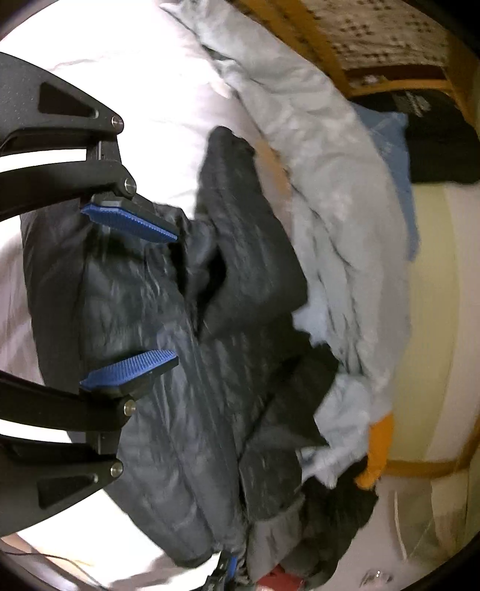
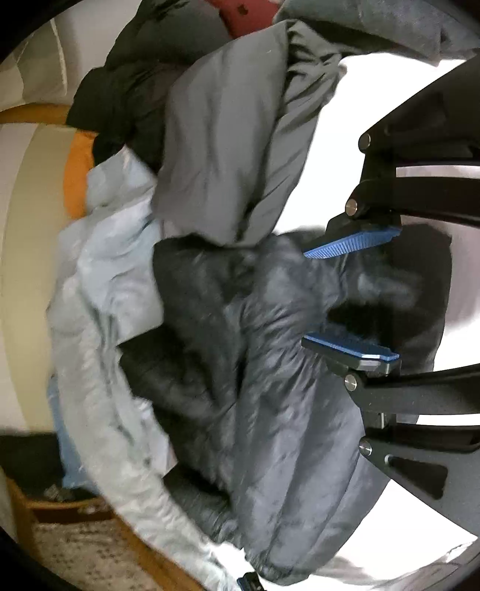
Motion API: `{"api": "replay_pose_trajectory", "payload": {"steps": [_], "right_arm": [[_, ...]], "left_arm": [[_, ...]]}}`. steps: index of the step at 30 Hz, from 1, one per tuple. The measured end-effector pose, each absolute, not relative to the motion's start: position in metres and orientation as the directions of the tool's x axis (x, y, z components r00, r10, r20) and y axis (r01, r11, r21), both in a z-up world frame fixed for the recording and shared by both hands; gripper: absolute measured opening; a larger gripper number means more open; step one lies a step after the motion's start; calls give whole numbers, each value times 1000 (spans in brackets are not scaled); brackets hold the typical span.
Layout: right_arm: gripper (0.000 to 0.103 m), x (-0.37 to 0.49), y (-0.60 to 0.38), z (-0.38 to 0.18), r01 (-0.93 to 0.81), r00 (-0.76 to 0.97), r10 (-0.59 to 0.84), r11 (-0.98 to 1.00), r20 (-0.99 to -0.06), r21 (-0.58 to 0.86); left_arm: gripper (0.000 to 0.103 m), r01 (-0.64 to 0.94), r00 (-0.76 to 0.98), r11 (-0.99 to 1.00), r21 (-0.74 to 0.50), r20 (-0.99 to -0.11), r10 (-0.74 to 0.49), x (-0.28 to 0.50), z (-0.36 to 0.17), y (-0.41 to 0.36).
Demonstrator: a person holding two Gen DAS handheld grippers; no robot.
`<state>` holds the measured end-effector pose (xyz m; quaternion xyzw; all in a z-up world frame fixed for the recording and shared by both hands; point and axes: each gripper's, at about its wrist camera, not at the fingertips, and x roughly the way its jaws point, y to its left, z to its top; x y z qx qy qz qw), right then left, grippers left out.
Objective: Fold large clothes
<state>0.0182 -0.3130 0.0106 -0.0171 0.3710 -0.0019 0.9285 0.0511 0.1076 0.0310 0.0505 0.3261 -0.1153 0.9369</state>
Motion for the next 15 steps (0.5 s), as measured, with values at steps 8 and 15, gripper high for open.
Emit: {"api": "replay_pose_trajectory", "payload": {"steps": [8,15], "right_arm": [[50,46,-302,-9,-89,649,81,996,-757,30],[54,62,-305,-36,-46,588,69,998,-806,52]], "left_arm": [[64,307,667,950,-66,-697,-264,62,13,91],[64,195,601,970,-144,-764,-234,98,-17,112]]}}
